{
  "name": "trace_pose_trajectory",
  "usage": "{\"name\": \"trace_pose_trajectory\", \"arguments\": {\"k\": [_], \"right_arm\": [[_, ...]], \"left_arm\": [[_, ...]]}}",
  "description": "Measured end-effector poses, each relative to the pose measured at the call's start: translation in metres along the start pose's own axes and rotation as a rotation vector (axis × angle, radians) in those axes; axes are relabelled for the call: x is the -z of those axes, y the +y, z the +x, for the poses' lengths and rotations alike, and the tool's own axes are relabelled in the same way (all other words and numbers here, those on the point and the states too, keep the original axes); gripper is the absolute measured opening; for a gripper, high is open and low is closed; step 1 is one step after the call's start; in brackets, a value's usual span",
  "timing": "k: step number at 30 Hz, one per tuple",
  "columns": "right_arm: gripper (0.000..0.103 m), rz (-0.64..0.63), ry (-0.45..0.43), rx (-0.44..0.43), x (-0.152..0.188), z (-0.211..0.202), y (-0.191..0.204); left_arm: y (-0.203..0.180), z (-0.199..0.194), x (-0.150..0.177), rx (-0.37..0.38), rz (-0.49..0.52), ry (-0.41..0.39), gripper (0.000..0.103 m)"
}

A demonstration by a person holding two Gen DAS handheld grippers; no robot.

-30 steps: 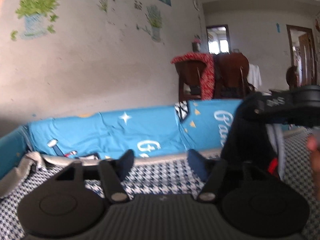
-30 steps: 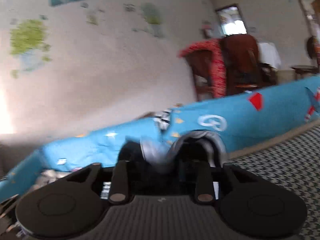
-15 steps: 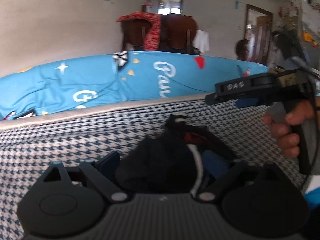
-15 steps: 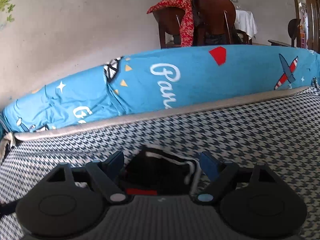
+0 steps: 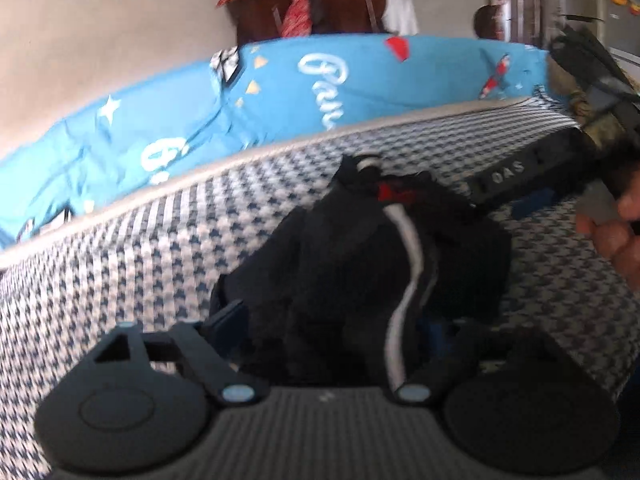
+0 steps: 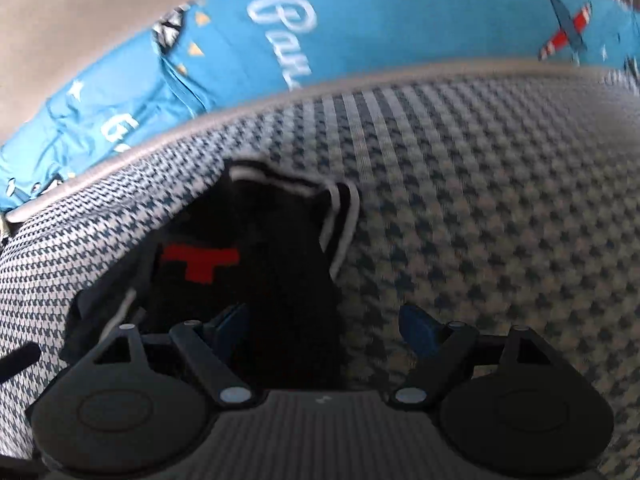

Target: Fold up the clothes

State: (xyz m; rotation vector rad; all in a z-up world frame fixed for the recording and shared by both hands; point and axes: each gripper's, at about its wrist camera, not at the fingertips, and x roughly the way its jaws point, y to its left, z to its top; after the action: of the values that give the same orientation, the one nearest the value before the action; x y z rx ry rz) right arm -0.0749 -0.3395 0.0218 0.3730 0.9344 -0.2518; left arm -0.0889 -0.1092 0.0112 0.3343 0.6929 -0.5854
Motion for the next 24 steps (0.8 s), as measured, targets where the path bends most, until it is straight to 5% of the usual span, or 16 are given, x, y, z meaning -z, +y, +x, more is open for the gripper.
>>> {"name": "trace_pose_trajectory", "arguments": {"k": [3,7,10,15,19,21,23,24], "right_arm": [[0.077,0.061,0.041,-0.042,0.003,0.011,-0.005],[0.036,0.116,0.053,-0.102,0.004,0.015,-0.007],[0.015,0.125,-0.004,-0.123,-0.001,0.006,-0.006],[0.014,0.099,-0.224,-0.153,-0.014,-0.029,0.0],[0.013,0.124,-0.443,-0.118,-0.021,-0.057,-0.003],[0.014,0.148,-0.515,-0.047,-0.023,-0.062,-0.005],[0.021,0.158,-0.503,0.037,-0.026,-0.059,-0.008],[0.022,0.164,-0.479,0.053,-0.027,-0.055,-0.009]], "left_arm": [[0.002,0.005,0.001,-0.033,0.019,-0.003,0.066],[0.013,0.001,-0.004,-0.093,0.005,-0.03,0.044],[0.035,-0.002,-0.013,-0.139,-0.079,-0.054,0.04],[0.07,-0.006,-0.03,-0.361,-0.124,-0.127,0.04],[0.109,-0.006,-0.042,-0.464,-0.264,-0.144,0.043],[0.124,0.0,-0.043,-0.489,-0.334,-0.11,0.05],[0.134,0.006,-0.041,-0.484,-0.389,-0.067,0.073],[0.137,0.008,-0.04,-0.47,-0.415,-0.053,0.076]]}}
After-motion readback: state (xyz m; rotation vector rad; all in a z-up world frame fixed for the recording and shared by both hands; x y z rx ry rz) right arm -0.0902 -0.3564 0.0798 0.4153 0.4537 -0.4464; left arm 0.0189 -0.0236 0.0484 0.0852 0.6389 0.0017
